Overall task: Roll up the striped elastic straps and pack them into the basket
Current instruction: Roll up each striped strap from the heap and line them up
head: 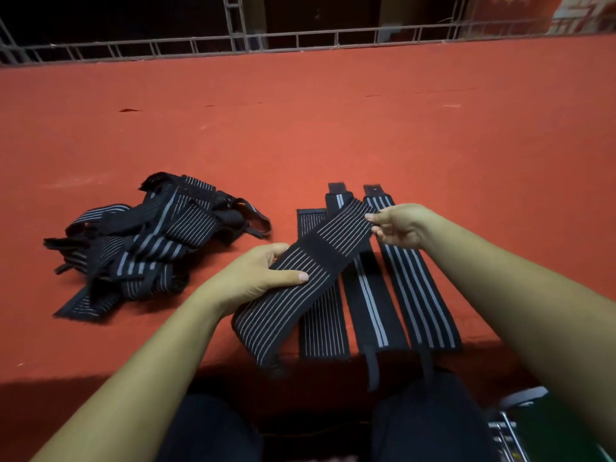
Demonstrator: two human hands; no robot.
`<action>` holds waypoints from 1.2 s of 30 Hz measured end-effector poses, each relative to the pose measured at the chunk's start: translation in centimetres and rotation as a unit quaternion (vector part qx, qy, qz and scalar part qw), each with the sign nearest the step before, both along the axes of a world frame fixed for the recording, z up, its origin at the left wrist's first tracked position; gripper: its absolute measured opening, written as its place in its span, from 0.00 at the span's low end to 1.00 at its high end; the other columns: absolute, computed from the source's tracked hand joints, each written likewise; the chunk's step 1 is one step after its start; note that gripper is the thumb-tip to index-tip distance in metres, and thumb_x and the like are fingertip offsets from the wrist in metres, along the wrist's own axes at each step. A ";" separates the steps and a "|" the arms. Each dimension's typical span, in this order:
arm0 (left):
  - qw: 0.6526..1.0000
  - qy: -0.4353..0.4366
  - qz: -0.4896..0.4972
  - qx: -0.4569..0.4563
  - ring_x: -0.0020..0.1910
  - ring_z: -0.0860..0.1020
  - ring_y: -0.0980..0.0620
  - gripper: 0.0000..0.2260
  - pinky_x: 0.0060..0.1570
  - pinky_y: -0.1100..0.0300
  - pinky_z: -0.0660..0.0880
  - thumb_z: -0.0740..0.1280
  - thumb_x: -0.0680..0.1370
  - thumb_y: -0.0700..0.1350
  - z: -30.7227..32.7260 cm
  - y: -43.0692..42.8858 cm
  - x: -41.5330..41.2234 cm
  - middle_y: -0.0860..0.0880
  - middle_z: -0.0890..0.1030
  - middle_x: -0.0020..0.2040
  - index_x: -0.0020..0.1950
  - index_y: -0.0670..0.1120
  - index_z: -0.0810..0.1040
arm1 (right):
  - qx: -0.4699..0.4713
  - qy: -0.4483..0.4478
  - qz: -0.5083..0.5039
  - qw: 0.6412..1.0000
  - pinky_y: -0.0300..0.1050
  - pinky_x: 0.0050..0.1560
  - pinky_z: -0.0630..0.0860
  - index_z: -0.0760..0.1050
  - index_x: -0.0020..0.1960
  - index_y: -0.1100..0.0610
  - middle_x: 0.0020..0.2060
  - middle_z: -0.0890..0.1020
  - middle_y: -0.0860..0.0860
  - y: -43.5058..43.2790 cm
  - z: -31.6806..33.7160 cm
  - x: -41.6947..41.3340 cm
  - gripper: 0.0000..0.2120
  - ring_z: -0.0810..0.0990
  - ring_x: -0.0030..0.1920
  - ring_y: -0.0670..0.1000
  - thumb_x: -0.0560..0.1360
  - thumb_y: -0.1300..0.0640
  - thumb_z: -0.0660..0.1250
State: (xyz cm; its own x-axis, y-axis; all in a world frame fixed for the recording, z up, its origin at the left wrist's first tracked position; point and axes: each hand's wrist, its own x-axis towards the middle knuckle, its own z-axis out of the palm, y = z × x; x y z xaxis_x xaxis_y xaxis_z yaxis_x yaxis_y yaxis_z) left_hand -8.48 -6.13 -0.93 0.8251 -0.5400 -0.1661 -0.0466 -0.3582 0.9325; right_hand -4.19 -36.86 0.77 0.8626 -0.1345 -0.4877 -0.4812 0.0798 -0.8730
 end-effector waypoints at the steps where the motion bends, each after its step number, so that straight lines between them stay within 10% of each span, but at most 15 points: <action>1: 1.000 0.011 -0.001 -0.016 0.60 0.82 0.44 0.26 0.64 0.39 0.75 0.79 0.67 0.58 -0.1 0.0 -0.2 0.46 0.84 0.59 0.62 0.50 0.80 | -0.011 0.012 -0.019 1.000 0.34 0.29 0.78 0.75 0.45 0.59 0.34 0.79 0.53 -0.4 0.2 0.3 0.05 0.77 0.31 0.44 0.76 0.62 0.71; 8: 0.997 0.058 -0.024 -0.039 0.60 0.81 0.41 0.20 0.64 0.41 0.76 0.76 0.73 0.51 -2.2 -0.7 -0.8 0.43 0.83 0.60 0.63 0.47 0.79 | -0.156 -0.087 -0.143 0.973 0.35 0.19 0.72 0.68 0.46 0.57 0.36 0.79 0.56 -2.6 1.8 1.9 0.11 0.76 0.18 0.45 0.77 0.67 0.70; 15: 0.994 0.089 -0.044 -0.032 0.24 0.77 0.50 0.11 0.22 0.65 0.68 0.60 0.84 0.39 -3.6 -2.2 -3.2 0.40 0.80 0.37 0.61 0.31 0.69 | -0.193 -0.195 -0.147 0.950 0.48 0.31 0.81 0.67 0.54 0.59 0.45 0.77 0.61 -2.3 3.6 3.7 0.08 0.81 0.27 0.53 0.80 0.67 0.64; 25: 0.985 -0.037 -0.064 0.156 0.27 0.69 0.61 0.16 0.32 0.64 0.66 0.74 0.77 0.45 -5.9 -3.1 -3.9 0.57 0.73 0.27 0.30 0.46 0.75 | -0.267 -0.311 -0.021 0.912 0.66 0.53 0.80 0.71 0.42 0.53 0.41 0.81 0.60 2.7 4.6 4.7 0.11 0.85 0.47 0.65 0.78 0.66 0.67; 29: 0.978 -0.073 -0.045 0.188 0.28 0.70 0.61 0.13 0.34 0.60 0.69 0.77 0.73 0.46 -6.7 -2.6 -4.1 0.55 0.74 0.31 0.48 0.42 0.76 | -0.274 -0.320 0.017 0.907 0.67 0.51 0.80 0.72 0.47 0.57 0.42 0.81 0.61 3.9 4.2 4.8 0.06 0.84 0.46 0.62 0.79 0.65 0.67; 36: 0.970 -0.132 -0.020 0.204 0.34 0.78 0.60 0.45 0.41 0.62 0.76 0.77 0.73 0.48 -7.8 -2.4 -5.0 0.52 0.80 0.37 0.78 0.54 0.49 | -0.252 -0.323 0.026 0.912 0.63 0.55 0.80 0.72 0.43 0.54 0.42 0.82 0.60 4.5 3.0 5.2 0.09 0.84 0.50 0.64 0.78 0.65 0.67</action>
